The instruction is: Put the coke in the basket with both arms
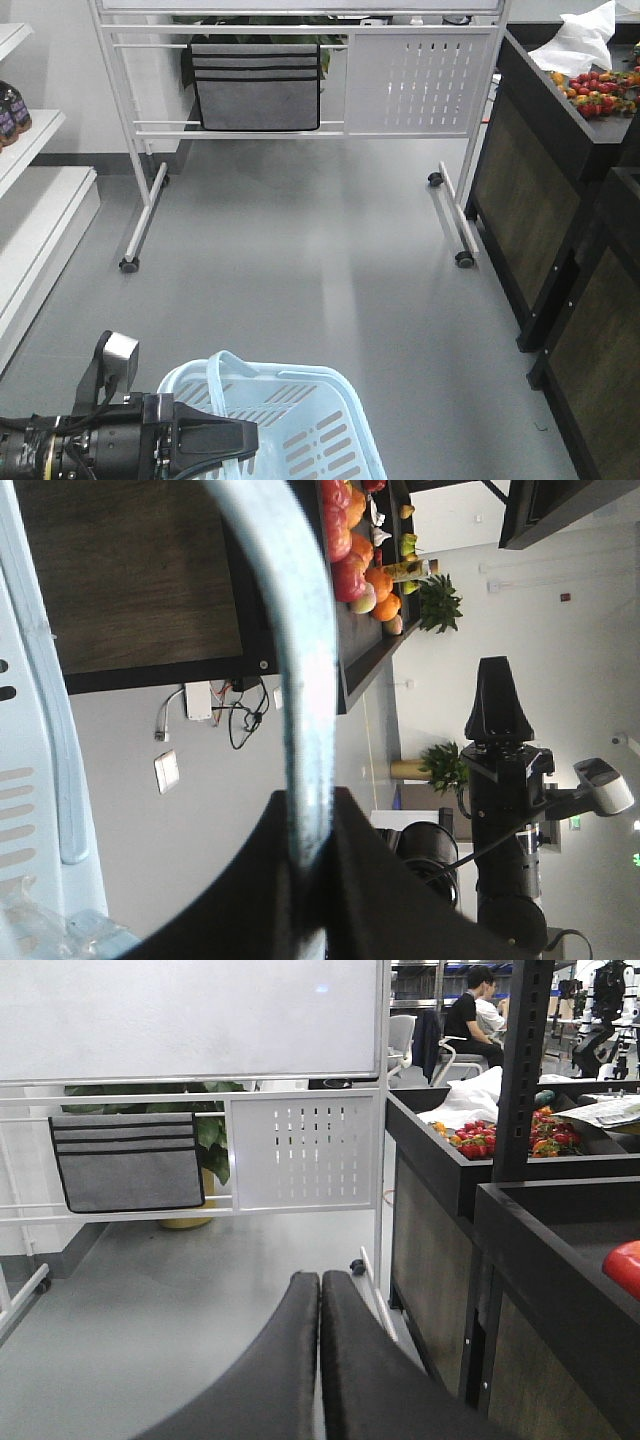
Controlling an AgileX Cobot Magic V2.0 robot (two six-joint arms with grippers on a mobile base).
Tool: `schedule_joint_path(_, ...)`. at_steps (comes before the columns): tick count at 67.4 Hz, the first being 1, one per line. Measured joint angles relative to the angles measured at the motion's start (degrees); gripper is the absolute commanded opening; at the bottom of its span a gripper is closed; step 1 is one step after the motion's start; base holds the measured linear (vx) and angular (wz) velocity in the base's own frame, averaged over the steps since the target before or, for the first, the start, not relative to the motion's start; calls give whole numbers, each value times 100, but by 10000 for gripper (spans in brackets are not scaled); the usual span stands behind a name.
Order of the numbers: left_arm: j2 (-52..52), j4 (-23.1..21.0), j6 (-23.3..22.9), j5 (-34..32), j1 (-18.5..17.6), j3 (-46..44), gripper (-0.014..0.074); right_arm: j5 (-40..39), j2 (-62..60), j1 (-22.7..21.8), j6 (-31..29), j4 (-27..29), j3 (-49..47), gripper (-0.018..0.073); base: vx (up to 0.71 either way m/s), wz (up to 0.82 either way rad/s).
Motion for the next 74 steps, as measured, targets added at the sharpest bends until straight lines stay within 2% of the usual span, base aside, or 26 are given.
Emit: schedule_joint_path(74,0,0,0,5,0,0,-6,0,0,0,0,0,0,-10,15,-2)
